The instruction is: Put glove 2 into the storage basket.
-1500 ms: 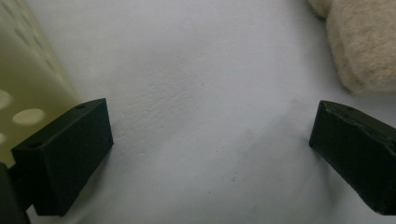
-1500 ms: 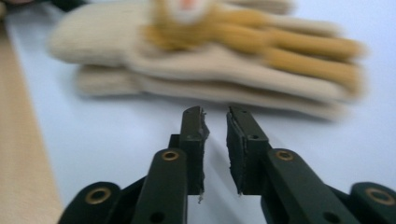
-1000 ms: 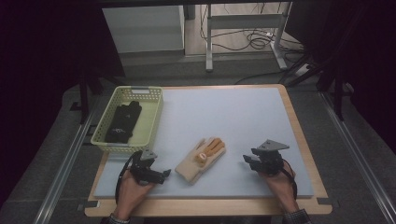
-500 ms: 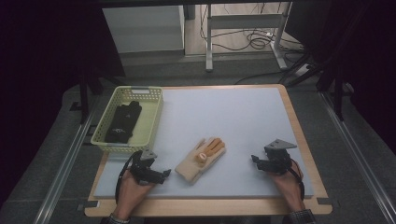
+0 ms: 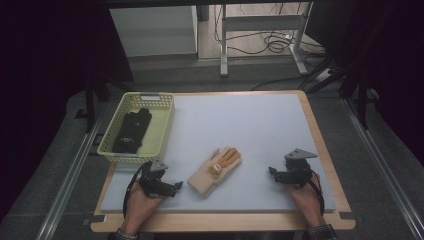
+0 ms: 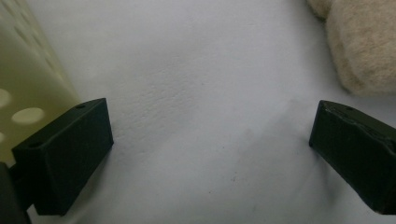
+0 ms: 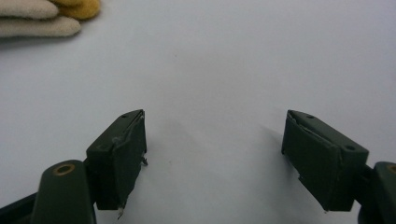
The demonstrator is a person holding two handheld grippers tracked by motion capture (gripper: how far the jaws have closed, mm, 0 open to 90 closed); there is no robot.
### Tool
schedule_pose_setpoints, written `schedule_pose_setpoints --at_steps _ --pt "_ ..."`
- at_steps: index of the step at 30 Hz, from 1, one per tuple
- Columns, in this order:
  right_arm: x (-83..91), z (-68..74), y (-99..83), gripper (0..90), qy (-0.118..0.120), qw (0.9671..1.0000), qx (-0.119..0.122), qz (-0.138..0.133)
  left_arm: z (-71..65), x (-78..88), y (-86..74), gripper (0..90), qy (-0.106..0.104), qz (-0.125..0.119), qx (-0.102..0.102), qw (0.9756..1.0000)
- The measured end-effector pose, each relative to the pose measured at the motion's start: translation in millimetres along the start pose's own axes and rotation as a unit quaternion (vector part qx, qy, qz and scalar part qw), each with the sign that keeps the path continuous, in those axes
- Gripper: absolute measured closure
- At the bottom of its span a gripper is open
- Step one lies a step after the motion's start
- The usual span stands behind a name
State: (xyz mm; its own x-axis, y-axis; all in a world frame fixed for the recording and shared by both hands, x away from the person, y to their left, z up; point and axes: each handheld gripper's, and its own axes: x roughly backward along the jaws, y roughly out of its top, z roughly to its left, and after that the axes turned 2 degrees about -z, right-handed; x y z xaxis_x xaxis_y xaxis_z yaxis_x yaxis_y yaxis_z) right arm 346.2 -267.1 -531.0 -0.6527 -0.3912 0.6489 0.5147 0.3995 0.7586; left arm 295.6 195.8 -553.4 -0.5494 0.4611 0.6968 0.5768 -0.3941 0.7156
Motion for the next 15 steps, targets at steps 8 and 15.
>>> schedule_pose_setpoints --at_steps 8,15 --pt "0.0 0.0 -0.1 21.5 0.000 1.0000 0.000 0.000 0.3 1.6 1.5 2.6 0.000 0.003 0.000 1.0000" --pt "0.0 0.0 -0.1 21.4 -0.001 1.0000 0.001 0.000 -8.3 10.9 14.2 3.2 -0.037 -0.010 0.003 0.9993"
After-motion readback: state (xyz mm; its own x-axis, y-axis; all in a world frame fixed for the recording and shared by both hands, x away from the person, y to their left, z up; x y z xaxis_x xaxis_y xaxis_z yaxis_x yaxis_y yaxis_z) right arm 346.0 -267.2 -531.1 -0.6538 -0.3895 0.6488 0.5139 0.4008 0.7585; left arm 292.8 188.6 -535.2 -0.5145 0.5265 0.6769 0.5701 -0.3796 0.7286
